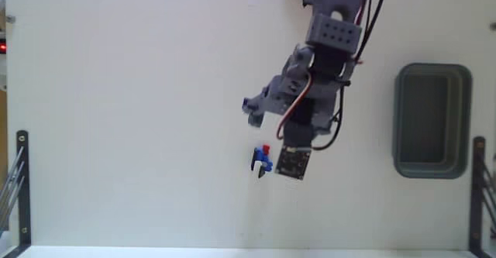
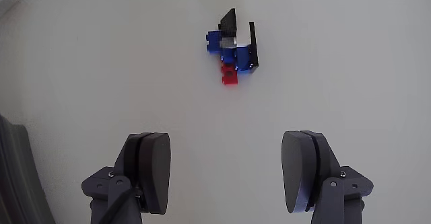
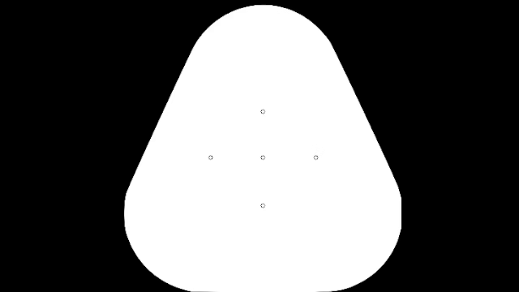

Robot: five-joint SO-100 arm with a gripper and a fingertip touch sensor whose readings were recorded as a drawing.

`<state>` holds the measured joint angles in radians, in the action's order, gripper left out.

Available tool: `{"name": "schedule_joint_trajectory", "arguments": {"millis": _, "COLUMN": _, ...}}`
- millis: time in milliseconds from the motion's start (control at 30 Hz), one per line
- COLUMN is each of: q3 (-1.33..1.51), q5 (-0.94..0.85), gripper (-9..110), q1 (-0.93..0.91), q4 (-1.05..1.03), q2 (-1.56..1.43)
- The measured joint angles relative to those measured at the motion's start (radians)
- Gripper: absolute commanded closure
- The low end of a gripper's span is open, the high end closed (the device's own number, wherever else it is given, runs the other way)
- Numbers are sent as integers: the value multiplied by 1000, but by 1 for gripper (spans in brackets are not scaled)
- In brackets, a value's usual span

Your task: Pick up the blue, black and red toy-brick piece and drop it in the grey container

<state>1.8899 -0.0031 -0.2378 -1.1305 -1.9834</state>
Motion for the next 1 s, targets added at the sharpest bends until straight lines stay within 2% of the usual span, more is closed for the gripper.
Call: {"name": "schedule_joint_trajectory", "arguments": {"millis": 1000, "q3": -393, "q5": -2, "gripper": -9, "q1": 0, "q4": 97, "q2": 497}}
